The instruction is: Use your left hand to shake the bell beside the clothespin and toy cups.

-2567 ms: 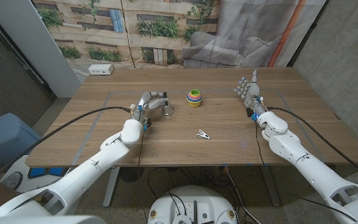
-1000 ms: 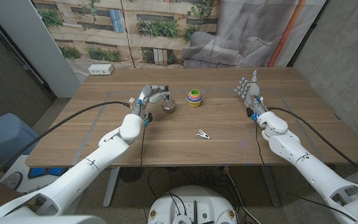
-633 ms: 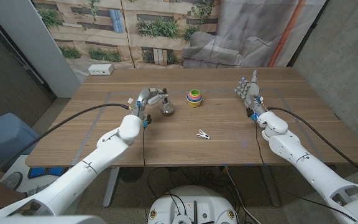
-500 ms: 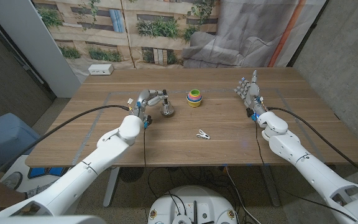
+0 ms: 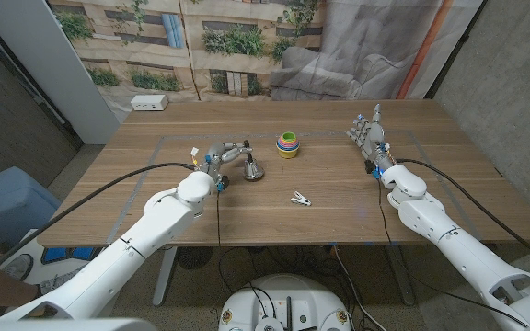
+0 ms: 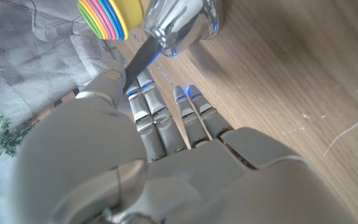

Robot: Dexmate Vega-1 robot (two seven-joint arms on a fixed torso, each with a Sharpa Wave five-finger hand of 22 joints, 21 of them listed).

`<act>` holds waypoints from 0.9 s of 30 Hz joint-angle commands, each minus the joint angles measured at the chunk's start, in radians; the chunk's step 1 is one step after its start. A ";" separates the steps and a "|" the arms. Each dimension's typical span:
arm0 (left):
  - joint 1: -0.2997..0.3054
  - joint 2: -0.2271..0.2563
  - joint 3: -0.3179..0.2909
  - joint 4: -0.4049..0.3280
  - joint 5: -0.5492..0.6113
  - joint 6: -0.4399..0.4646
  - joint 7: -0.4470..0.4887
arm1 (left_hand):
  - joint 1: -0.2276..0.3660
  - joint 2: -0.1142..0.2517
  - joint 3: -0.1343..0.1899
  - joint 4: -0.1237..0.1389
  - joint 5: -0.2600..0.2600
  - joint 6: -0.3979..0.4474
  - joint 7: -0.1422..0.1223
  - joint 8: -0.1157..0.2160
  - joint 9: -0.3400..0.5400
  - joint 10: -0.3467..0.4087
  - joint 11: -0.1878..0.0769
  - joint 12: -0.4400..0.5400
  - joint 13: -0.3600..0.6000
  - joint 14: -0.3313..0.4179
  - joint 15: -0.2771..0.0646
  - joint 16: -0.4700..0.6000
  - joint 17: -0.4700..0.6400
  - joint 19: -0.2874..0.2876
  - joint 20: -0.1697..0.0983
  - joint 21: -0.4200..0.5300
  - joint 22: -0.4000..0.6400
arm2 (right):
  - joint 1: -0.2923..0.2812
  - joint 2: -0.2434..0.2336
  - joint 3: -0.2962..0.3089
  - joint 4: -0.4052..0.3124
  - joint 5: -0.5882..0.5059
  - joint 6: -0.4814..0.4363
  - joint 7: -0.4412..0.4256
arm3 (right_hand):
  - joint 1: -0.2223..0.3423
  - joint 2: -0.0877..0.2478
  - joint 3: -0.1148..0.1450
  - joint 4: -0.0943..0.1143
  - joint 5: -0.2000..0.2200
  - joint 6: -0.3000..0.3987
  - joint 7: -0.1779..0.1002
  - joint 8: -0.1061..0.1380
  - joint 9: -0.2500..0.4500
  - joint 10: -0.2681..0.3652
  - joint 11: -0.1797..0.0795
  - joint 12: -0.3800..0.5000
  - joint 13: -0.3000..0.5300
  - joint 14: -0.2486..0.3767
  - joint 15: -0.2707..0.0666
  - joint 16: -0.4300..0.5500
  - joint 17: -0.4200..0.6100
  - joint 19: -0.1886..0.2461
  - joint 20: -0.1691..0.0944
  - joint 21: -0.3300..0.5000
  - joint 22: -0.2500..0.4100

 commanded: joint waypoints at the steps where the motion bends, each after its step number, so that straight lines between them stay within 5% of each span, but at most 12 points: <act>1: -0.026 0.016 0.003 -0.037 -0.134 0.097 -0.028 | 0.004 0.005 -0.005 -0.001 0.002 0.028 0.021 0.002 0.005 0.041 -0.031 0.004 0.004 0.004 -0.131 -0.001 0.000 -0.006 0.000 -0.006 0.003 | -0.001 0.001 0.001 -0.002 -0.003 0.000 -0.009 | 0.003 0.098 -0.006 -0.002 0.005 -0.018 -0.002 0.007 0.006 -0.001 0.000 0.006 0.001 -0.003 -0.003 0.008 0.004 0.007 0.000 0.006 0.003; 16: -0.047 0.037 0.015 -0.075 -0.162 0.058 -0.007 | 0.006 0.010 -0.012 0.000 0.003 0.031 0.026 -0.001 0.006 0.048 -0.028 0.002 0.005 0.005 -0.124 -0.001 0.000 -0.008 0.001 -0.007 0.003 | -0.002 0.001 0.000 -0.004 -0.005 0.000 -0.011 | 0.003 0.098 -0.006 -0.002 0.005 -0.020 -0.002 0.006 0.005 -0.001 -0.001 0.006 0.001 -0.002 -0.003 0.008 0.004 0.007 0.000 0.006 0.003; 27: -0.064 0.066 0.062 -0.048 -0.025 -0.107 -0.016 | 0.009 0.013 -0.016 0.000 0.003 0.034 0.026 -0.001 0.006 0.051 -0.031 0.000 0.005 0.006 -0.125 -0.001 0.000 -0.005 0.003 -0.006 0.003 | -0.001 0.001 -0.001 -0.002 -0.003 0.001 -0.006 | 0.003 0.098 -0.006 -0.002 0.005 -0.019 -0.003 0.006 0.005 0.000 -0.003 0.006 0.001 -0.002 -0.001 0.008 0.004 0.007 0.000 0.006 0.003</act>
